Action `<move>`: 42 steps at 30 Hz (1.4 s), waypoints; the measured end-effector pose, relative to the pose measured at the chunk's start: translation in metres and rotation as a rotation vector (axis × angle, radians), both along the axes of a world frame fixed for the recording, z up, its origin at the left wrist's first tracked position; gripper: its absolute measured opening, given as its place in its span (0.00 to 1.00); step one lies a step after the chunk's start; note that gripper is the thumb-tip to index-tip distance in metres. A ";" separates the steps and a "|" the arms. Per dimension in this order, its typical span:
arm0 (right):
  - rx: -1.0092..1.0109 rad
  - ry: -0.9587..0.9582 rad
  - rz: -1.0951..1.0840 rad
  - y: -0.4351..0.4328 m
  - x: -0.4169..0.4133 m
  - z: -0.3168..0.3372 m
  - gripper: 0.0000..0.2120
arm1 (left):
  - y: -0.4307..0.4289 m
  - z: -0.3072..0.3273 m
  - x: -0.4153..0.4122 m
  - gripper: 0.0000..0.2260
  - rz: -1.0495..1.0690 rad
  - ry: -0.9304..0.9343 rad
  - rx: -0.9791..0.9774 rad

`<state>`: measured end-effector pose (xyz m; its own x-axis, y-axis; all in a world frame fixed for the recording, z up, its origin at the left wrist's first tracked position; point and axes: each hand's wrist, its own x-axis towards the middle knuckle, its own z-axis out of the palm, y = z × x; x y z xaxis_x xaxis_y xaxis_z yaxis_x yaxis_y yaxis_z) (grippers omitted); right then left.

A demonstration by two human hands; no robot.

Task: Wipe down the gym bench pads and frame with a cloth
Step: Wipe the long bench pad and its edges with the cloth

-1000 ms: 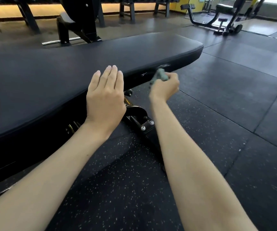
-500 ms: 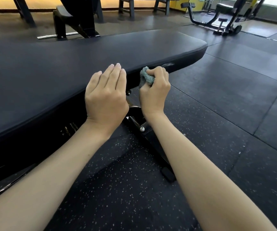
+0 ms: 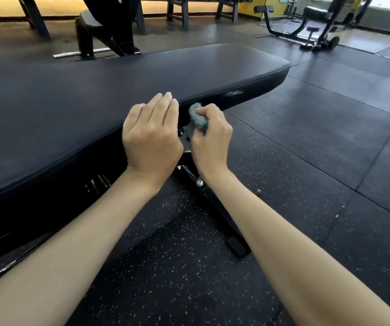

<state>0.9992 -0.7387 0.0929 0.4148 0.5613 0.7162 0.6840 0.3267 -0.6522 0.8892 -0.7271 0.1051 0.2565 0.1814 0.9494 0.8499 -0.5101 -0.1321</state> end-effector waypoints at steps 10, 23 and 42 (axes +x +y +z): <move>-0.062 0.330 -0.181 0.016 0.017 0.014 0.10 | -0.004 0.004 -0.003 0.14 -0.011 0.006 -0.023; 0.004 0.303 -0.106 0.014 0.006 0.012 0.09 | -0.006 0.004 -0.003 0.14 0.003 0.006 -0.062; -0.219 0.510 -0.231 0.053 0.100 0.032 0.11 | -0.010 0.019 0.007 0.14 0.011 0.077 -0.245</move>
<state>1.0993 -0.6854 0.1247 0.8044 0.5276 0.2732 0.3048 0.0282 -0.9520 0.8961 -0.7373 0.1241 0.3228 0.4064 0.8548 0.8477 -0.5257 -0.0702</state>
